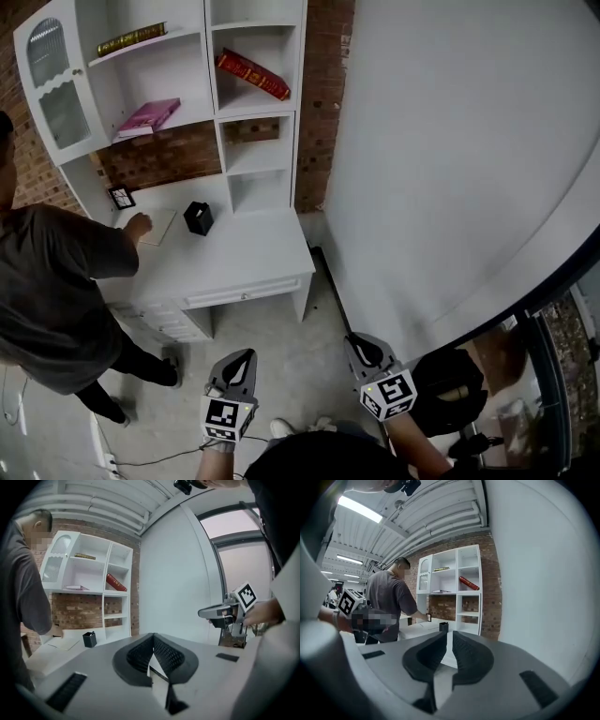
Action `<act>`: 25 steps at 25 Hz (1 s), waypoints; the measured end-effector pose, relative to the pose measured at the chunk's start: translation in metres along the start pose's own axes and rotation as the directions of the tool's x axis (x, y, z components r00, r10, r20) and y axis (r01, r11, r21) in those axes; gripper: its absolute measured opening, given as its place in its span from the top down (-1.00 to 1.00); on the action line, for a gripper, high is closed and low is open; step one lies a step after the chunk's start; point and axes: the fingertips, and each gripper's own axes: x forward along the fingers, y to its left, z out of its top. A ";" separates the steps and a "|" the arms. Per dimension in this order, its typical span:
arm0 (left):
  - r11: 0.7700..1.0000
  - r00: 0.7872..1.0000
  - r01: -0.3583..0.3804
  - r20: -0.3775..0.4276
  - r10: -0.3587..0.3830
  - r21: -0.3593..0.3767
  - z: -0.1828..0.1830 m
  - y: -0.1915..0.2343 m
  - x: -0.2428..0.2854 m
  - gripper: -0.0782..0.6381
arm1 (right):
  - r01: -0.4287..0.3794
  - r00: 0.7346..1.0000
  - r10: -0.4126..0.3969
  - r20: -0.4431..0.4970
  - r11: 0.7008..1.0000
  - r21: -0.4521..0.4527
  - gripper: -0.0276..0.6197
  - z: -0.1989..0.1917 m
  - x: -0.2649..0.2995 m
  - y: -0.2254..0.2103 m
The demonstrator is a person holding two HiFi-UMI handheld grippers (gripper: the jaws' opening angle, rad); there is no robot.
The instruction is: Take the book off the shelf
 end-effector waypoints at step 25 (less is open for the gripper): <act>0.999 1.000 -0.029 -0.005 0.029 0.014 0.000 0.156 0.108 0.76 | 0.017 1.000 -0.017 -0.002 1.000 -0.013 0.82 0.018 0.180 -0.043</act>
